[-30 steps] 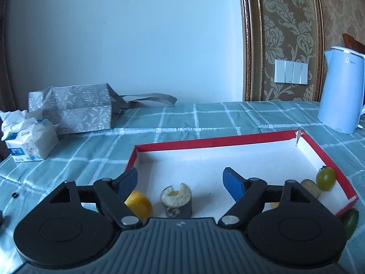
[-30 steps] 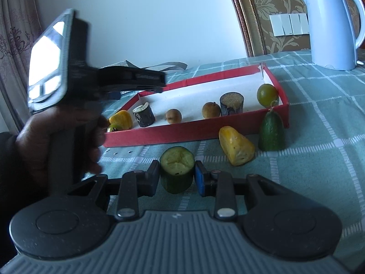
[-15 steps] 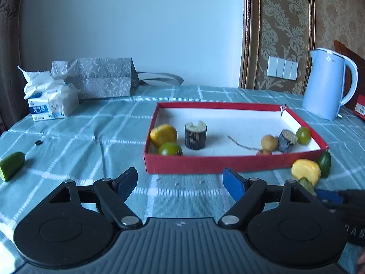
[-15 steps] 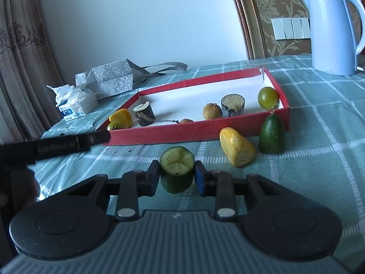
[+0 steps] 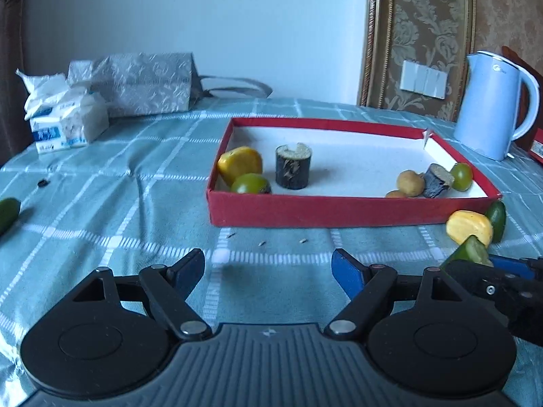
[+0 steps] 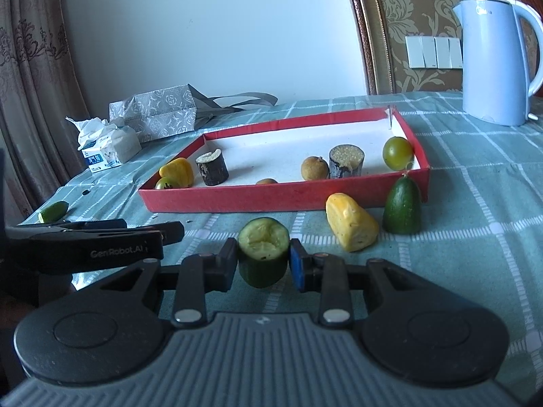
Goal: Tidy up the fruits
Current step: 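Carry the cucumber piece into the tray and open the right tool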
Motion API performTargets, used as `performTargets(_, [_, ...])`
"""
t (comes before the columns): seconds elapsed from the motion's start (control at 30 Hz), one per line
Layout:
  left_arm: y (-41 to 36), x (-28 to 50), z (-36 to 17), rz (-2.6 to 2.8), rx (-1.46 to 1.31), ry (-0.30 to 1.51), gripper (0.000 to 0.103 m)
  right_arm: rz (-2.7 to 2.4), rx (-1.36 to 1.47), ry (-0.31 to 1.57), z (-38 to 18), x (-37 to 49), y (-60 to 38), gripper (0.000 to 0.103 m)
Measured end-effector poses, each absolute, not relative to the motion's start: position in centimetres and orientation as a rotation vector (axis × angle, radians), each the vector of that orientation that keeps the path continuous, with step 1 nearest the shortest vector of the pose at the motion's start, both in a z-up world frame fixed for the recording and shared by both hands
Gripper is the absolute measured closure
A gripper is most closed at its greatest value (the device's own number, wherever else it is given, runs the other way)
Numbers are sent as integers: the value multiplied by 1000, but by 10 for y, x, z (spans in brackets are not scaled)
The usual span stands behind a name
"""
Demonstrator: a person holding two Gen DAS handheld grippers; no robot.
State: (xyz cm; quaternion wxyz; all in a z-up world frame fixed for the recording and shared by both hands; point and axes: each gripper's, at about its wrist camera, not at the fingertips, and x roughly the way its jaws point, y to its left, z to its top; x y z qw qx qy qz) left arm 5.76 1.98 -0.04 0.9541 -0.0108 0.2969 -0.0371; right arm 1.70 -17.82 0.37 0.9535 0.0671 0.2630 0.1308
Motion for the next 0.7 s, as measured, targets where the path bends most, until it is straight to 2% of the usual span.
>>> performTargets(0.37, [24,60,-2,-77,-41,618,21,255,84,490,30,29,-166,72])
performTargets(0.7, [24,60,-2,-77,-44,618,21,193,33,479,55,105,-154,72])
